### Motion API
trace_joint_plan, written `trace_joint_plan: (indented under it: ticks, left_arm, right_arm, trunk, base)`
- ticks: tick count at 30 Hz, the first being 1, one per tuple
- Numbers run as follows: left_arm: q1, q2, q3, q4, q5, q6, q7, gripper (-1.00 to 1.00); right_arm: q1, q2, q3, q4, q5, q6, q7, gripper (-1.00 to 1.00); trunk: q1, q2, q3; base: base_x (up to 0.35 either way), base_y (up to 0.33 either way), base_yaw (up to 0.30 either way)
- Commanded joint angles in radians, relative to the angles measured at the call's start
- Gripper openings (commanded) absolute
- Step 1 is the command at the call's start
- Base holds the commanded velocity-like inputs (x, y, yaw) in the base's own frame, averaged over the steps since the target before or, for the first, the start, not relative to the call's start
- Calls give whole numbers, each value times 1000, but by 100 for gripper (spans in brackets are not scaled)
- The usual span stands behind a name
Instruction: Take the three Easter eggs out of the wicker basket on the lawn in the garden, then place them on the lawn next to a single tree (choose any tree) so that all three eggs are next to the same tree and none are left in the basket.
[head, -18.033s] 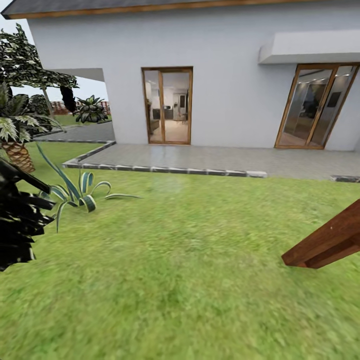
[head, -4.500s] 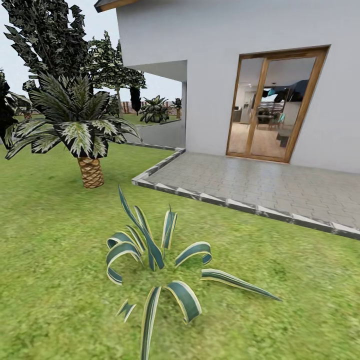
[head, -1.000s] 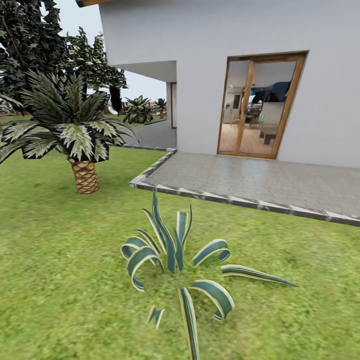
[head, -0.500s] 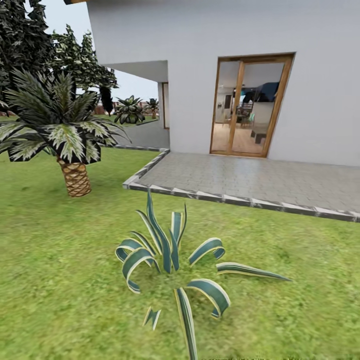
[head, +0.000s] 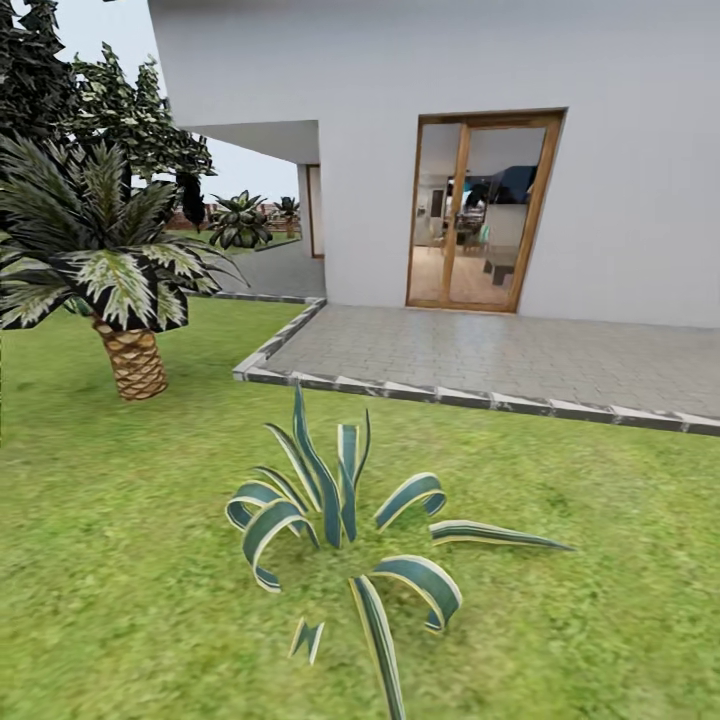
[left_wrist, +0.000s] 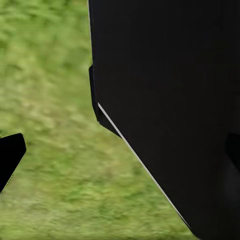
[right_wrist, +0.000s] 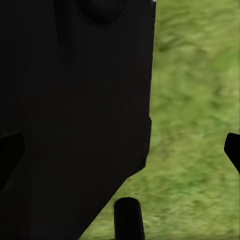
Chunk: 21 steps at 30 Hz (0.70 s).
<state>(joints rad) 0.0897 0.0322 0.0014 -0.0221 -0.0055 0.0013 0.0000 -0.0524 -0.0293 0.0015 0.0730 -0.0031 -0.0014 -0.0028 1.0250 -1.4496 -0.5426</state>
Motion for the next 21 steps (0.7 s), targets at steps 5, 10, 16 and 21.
trace_joint_plan:
  ticks: [5, 10, 16, 21]
  left_arm:
    - [1, 0, -1, -2, -1, 0, 0, 100]
    - [1, 0, 0, -2, -1, 0, 0, 100]
    - [1, 0, 0, -2, -1, 0, 0, 100]
    - [1, 0, 0, -2, -1, 0, 0, 100]
  right_arm:
    - [-1, 0, 0, 2, 0, 0, 0, 100]
    - [-1, 0, 1, 2, 0, 0, 0, 100]
    - [-1, 0, 2, 2, 0, 0, 0, 100]
    - [-1, 0, 2, 2, 0, 0, 0, 100]
  trunk:
    - [0, 0, -1]
    - [0, 0, -1]
    - [0, 0, -1]
    - [0, 0, -1]
  base:
    - [0, 338, 0]
    - [0, 339, 0]
    - [0, 339, 0]
    - [5, 247, 0]
